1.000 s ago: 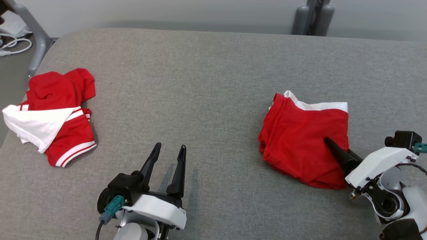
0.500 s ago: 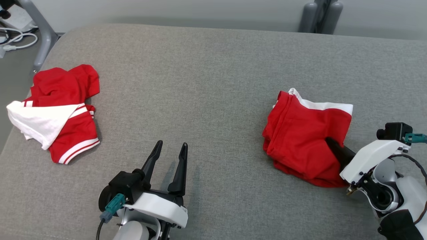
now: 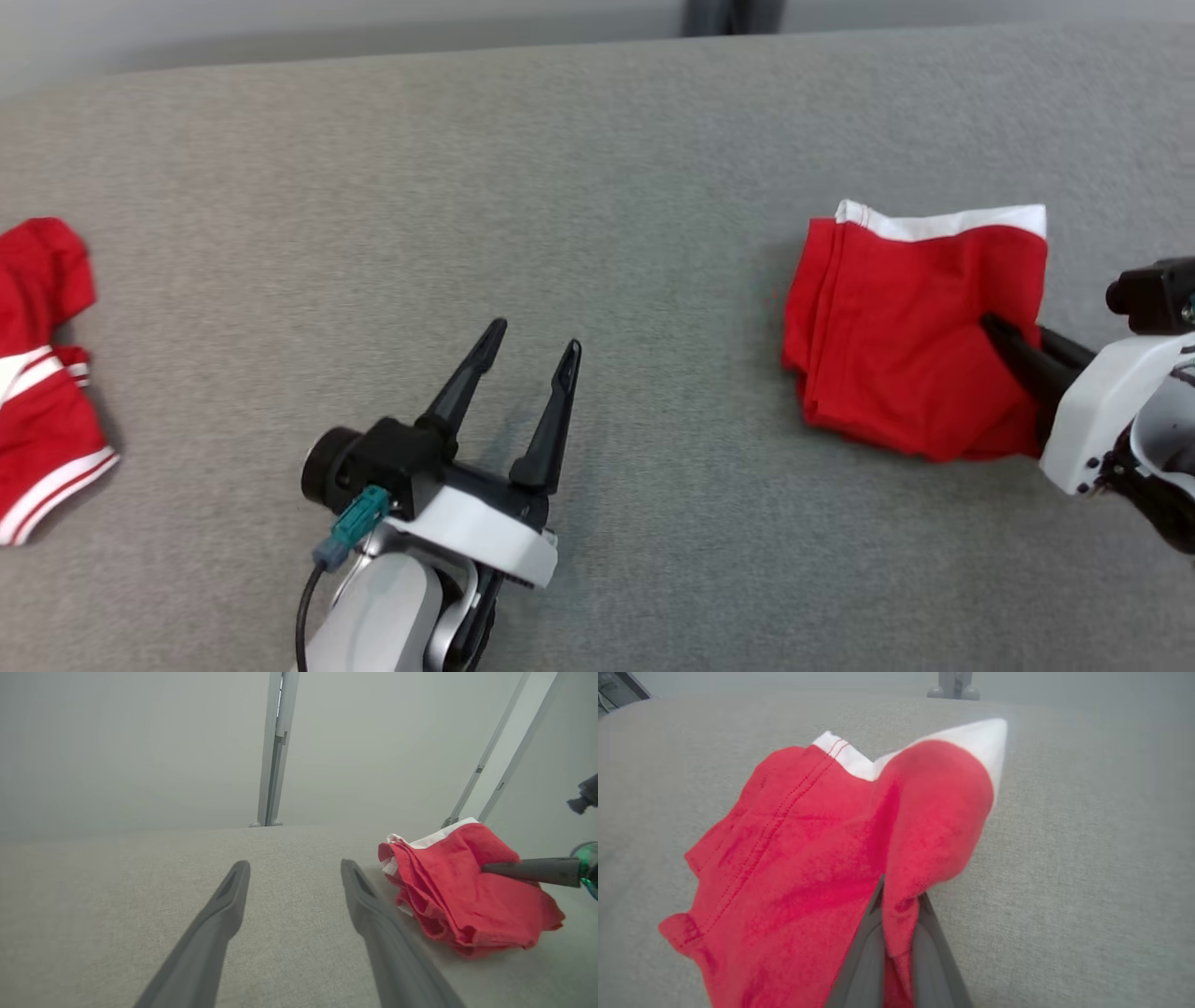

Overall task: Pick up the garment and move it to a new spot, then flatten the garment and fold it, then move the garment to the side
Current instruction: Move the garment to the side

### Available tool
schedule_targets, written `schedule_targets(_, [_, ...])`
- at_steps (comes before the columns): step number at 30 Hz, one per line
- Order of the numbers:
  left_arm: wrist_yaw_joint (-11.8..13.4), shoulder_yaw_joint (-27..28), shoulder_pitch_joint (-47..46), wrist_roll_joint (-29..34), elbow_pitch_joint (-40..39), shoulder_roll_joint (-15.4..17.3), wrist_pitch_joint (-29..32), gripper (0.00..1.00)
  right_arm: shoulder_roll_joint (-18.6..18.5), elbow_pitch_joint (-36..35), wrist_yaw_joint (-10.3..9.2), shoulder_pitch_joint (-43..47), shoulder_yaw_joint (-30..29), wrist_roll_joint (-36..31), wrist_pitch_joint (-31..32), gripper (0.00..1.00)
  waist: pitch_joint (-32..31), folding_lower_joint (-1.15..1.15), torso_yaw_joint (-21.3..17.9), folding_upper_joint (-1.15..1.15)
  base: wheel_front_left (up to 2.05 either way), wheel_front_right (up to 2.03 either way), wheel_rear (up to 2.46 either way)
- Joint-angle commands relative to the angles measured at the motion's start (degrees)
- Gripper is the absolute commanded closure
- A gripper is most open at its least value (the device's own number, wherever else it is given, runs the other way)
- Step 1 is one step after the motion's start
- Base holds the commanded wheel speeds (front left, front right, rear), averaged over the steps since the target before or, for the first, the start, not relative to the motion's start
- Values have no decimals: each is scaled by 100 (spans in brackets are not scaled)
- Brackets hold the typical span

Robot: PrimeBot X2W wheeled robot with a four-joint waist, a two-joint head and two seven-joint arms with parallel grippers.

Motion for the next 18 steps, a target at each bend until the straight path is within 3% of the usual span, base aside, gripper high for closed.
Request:
schedule_targets(1, [-36,21,-161,66,-22,27,-7,0,-136,-67,-2,-138,94,-81,-69,100,298,0,-325,0,0,0,0])
schedule_targets(3, [-150,44,-389,222,-33,28,-8,0,-565,-266,-2,-416,561,-301,-189,100,559,0,-608,0,0,0,0])
schedule_targets(7, [-301,76,-713,495,-44,30,-8,0,-1071,-350,-3,-830,1059,-486,-382,100,913,0,-912,0,0,0,0])
schedule_targets(11, [-489,39,-1141,742,-118,31,-7,0,-1757,-78,-3,-1398,1395,-606,-738,100,1402,0,-1138,0,0,0,0])
schedule_targets(18, [-568,-27,-1400,805,-256,31,-7,0,-2228,823,-4,-1908,1342,-872,-1105,100,1747,0,-1143,0,0,0,0])
